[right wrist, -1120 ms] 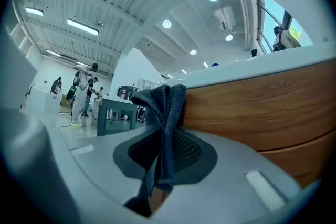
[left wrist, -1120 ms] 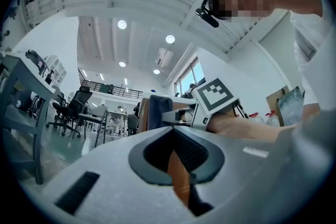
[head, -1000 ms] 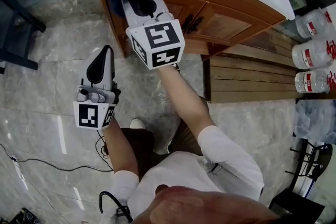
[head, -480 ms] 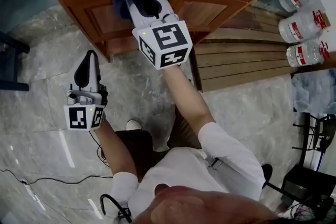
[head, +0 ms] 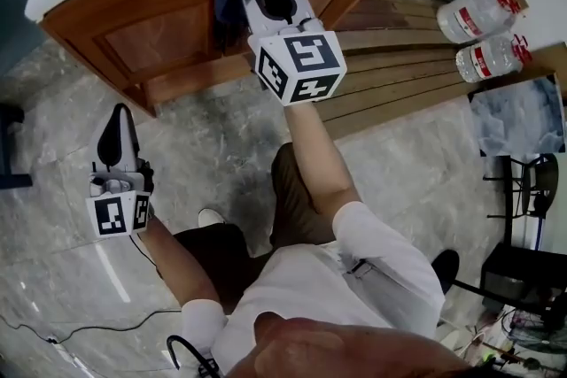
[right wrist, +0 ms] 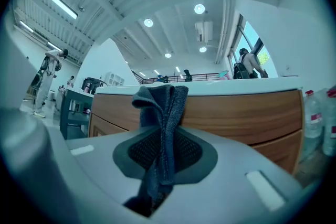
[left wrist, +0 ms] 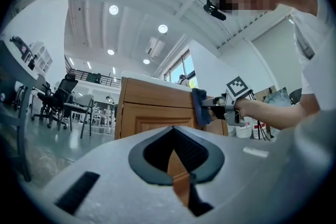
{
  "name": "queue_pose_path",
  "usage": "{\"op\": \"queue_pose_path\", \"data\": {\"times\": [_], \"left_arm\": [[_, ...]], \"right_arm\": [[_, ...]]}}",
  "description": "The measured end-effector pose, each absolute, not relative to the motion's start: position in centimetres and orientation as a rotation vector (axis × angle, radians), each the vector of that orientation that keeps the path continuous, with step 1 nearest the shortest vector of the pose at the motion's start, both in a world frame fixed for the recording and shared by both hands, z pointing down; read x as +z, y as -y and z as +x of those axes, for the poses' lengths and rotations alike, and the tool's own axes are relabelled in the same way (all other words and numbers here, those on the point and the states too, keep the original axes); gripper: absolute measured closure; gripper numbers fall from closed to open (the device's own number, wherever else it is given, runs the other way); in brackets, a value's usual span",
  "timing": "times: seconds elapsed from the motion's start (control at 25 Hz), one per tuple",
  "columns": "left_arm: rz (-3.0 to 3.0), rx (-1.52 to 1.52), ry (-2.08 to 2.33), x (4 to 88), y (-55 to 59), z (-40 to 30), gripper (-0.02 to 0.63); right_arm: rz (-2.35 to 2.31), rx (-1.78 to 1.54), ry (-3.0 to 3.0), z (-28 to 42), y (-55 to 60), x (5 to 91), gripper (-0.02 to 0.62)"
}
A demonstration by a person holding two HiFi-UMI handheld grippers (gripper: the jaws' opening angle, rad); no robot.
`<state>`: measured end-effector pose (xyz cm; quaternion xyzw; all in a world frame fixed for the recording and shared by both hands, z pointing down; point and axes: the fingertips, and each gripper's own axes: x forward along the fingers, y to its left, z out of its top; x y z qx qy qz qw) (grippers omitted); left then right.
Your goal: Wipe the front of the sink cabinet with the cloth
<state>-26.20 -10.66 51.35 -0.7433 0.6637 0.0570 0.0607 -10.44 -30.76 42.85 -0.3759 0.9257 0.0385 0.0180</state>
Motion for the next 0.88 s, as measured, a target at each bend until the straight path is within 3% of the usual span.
{"op": "queue_pose_path", "data": {"times": [0.88], "left_arm": [[-2.256, 0.091, -2.027, 52.1, 10.6, -25.5, 0.601]], "right_arm": [[-1.874, 0.156, -2.547, 12.8, 41.6, 44.0, 0.522]]}}
